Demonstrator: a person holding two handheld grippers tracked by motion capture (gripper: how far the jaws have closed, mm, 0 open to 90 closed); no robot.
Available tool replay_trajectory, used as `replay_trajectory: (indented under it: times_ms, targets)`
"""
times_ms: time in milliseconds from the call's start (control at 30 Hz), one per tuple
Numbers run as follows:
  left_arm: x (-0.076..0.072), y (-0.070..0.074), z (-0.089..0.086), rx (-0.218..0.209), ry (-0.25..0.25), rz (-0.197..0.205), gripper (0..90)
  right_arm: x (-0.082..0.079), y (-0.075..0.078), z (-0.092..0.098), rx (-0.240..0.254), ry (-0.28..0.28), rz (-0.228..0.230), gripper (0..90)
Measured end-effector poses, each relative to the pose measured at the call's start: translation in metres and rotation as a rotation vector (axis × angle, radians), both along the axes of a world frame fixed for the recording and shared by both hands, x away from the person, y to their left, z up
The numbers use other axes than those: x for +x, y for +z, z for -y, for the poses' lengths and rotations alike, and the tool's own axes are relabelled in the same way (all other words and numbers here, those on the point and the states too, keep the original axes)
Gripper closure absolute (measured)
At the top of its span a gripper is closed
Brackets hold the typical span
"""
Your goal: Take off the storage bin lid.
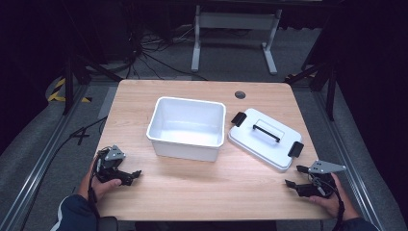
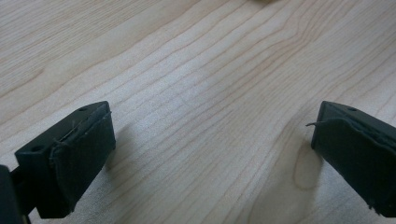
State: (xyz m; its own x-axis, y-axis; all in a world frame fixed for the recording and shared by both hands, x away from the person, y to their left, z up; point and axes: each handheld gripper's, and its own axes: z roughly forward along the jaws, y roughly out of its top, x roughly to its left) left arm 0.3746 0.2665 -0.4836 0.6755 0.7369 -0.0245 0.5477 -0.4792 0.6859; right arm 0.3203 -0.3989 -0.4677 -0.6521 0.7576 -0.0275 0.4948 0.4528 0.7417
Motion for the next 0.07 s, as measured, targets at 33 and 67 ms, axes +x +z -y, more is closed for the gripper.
replay_trajectory:
  times_ms: [33,67]
  targets:
    - [0.0002,-0.0001,0.0000,-0.001,-0.002,0.000,0.0,-0.0001,-0.0001,0.0002,-0.002,0.002,0.002,21.3]
    - [0.0002,0.0000,0.0000,0.000,-0.001,0.001,0.1,-0.0002,-0.0002,0.0003,-0.002,0.002,0.004,21.3]
